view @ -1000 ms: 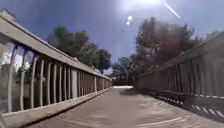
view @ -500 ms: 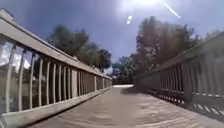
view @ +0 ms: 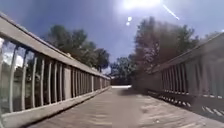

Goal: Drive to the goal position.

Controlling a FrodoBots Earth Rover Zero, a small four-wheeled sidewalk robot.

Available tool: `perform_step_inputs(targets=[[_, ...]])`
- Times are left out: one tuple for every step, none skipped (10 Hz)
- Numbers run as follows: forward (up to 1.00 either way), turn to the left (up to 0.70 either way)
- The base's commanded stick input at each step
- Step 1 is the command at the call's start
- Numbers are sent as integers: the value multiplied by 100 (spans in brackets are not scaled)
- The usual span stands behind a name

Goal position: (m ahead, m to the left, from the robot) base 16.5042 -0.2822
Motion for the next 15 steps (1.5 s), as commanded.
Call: perform_step_inputs(targets=[[85,0],[85,0],[85,0],[85,-19],[85,-23],[85,-4],[85,0],[85,0],[85,0],[85,0],[85,0],[85,0],[85,0],[85,0],[85,0]])
